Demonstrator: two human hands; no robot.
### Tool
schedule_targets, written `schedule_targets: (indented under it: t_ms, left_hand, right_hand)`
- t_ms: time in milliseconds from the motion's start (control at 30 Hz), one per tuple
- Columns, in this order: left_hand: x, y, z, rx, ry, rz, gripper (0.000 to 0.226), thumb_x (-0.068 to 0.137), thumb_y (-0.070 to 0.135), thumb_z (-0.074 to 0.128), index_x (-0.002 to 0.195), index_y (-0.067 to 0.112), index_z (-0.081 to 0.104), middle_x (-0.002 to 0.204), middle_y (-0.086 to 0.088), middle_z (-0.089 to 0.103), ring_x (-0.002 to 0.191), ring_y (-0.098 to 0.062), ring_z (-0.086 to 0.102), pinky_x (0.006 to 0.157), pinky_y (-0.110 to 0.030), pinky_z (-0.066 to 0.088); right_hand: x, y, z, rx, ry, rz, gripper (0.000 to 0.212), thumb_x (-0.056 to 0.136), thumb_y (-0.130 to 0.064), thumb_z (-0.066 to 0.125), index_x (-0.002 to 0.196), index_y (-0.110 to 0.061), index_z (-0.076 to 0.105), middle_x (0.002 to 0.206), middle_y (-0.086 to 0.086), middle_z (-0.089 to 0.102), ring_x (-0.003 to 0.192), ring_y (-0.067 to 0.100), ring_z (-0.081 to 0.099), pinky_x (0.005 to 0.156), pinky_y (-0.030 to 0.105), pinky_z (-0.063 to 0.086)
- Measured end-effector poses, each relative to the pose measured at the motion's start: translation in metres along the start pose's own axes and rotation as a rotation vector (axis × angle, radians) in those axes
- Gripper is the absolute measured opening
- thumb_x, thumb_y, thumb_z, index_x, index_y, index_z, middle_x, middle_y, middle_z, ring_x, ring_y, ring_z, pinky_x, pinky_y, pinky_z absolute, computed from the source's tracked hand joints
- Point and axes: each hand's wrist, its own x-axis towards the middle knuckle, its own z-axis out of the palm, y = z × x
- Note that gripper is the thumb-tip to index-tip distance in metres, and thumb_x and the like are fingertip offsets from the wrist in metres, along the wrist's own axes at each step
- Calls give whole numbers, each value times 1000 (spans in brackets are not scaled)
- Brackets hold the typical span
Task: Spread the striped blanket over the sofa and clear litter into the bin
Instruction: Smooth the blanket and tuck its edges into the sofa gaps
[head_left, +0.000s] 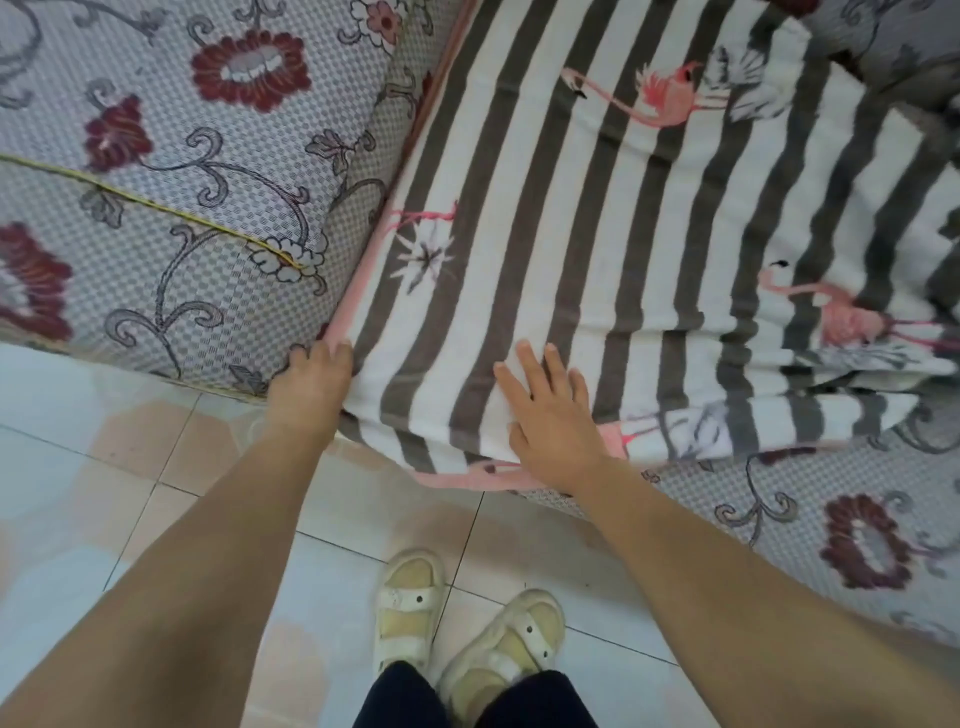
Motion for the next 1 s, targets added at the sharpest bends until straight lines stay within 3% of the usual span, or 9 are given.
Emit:
schedule_targets:
  t_ms: [200,300,400,467,600,667,800,900,1000]
  left_hand:
    - [-9,23,-11,-82,-33,0,65,71,0,61,132,-2,36,121,-23,43,105,-39,45,76,-43,49]
    - [-13,35,-24,-187,71,137,68,63,-5,60,129,6,42,124,-18,46,106,-38,46,75,-45,48]
    - [-30,61,-40,-260,118,349,52,58,-12,62,107,4,57,106,-15,55,91,-36,53,59,-40,49]
    - [-47,87,-50,-284,42,557,37,63,-8,63,96,7,59,96,-11,57,84,-31,55,53,-34,40]
    - [-75,161,-58,-292,-219,805,39,85,0,45,122,11,53,111,-10,57,98,-33,59,64,-40,45]
    - [-82,188,-56,-225,-283,819,47,88,-2,42,133,10,46,122,-13,53,105,-36,57,75,-45,52]
    - [-81,219,-42,-117,-159,693,47,94,3,36,141,7,31,139,-14,37,122,-34,43,86,-46,47]
    - [-73,228,-30,-53,-75,656,46,94,3,32,140,2,29,133,-17,45,117,-35,47,82,-44,48]
    - [-69,231,-29,-51,-145,681,47,86,4,46,132,3,39,120,-16,53,107,-36,54,74,-43,49]
  right_hand:
    - [-8,-7,-3,40,-31,-22,70,96,-33,40,152,-27,-2,160,5,-18,147,31,-15,119,54,-1]
    - [-24,-7,-14,86,52,-56,61,94,-34,44,149,-24,17,161,6,3,148,24,4,119,49,8]
    - [-48,2,-19,64,250,32,30,87,-19,52,117,-16,50,128,5,47,116,26,46,98,40,36]
    - [-62,11,-20,48,244,111,23,76,-8,62,95,-15,53,100,4,53,91,25,51,81,36,39]
    - [-89,40,-19,42,91,199,29,64,0,64,93,-5,65,94,15,63,90,35,59,79,41,43]
    - [-96,53,-16,7,19,248,38,67,-3,62,105,-9,63,107,12,62,102,33,56,85,40,39]
    - [-102,80,-3,-38,93,251,49,68,-5,61,114,-20,56,114,4,58,108,29,52,88,39,37]
    - [-100,97,1,-103,234,266,44,67,-5,61,109,-19,57,113,4,57,109,30,51,90,42,39]
    - [-98,110,-1,-118,248,269,33,69,-6,65,100,-17,64,105,6,62,107,31,54,91,45,39]
